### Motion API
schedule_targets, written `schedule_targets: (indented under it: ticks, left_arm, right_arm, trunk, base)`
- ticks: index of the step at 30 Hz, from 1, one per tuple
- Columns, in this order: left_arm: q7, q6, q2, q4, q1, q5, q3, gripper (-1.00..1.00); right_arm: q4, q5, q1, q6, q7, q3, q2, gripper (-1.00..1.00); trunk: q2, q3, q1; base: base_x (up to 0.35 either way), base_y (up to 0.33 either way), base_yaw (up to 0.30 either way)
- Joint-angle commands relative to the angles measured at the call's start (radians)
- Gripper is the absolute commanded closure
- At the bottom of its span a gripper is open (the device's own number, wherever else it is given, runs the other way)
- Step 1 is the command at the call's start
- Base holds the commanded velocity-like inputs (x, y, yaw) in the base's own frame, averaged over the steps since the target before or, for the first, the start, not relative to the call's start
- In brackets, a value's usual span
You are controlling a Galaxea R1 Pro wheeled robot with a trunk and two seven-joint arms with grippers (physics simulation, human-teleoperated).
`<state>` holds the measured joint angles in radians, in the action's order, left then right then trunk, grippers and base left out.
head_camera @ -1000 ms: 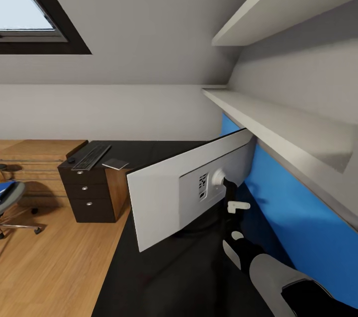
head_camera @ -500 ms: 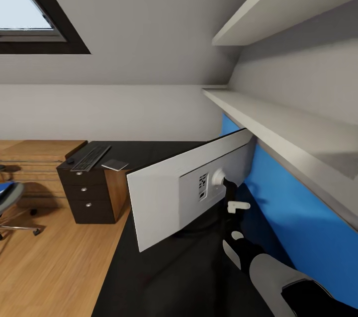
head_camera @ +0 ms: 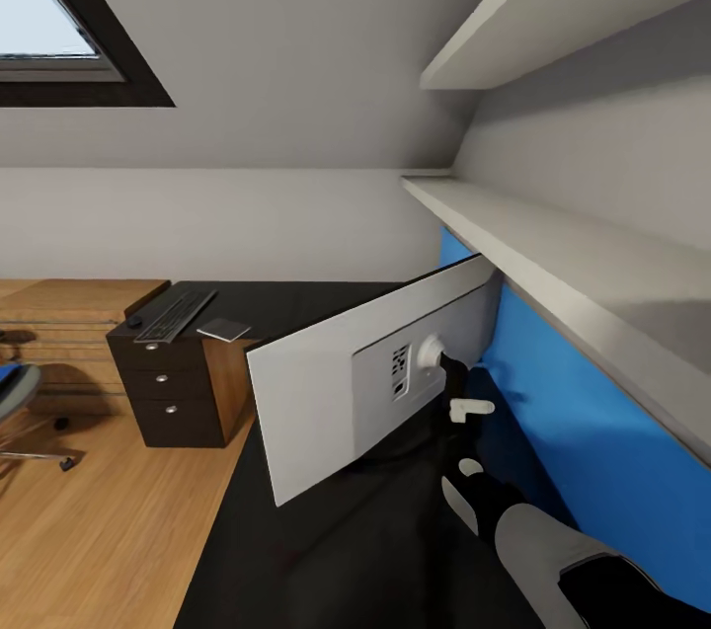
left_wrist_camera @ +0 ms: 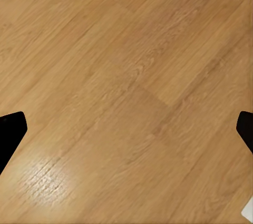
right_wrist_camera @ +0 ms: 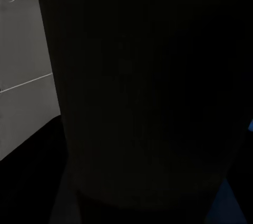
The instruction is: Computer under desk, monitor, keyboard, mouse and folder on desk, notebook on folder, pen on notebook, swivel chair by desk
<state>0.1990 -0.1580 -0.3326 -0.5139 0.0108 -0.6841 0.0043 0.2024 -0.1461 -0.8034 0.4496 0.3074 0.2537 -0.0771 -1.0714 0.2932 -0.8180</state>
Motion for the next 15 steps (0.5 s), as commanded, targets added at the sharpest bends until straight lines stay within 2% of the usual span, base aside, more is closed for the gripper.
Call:
schedule_targets:
  ticks: [1,8,9,15]
  left_arm:
    - [0.003,-0.001,0.0,-0.003,0.001,-0.008,-0.001,-1.0]
    - [0.003,-0.001,0.0,-0.003,0.001,-0.008,-0.001,-1.0]
    - [0.003,-0.001,0.0,-0.003,0.001,-0.009,-0.001,-1.0]
    - [0.003,-0.001,0.0,-0.003,0.001,-0.009,-0.001,-1.0]
  right_arm:
    - [0.001,-0.018,-0.002,0.014,0.013,-0.008,0.0,1.0]
    - [0.0,-0.018,-0.002,0.014,0.013,-0.008,0.0,1.0]
    - [-0.001,-0.018,-0.002,0.014,0.013,-0.008,0.0,-1.0]
    - [-0.001,-0.018,-0.002,0.014,0.013,-0.007,0.0,-1.0]
  trunk:
    - [-0.001,0.001,0.0]
    - [-0.001,0.001,0.0]
    - [-0.001,0.001,0.0]
    - [-0.001,0.001,0.0]
  base:
    - [0.005,-0.004,0.0]
    - [0.002,-0.001,0.0]
    - [0.0,0.0,0.0]
    - [0.0,0.0,0.0]
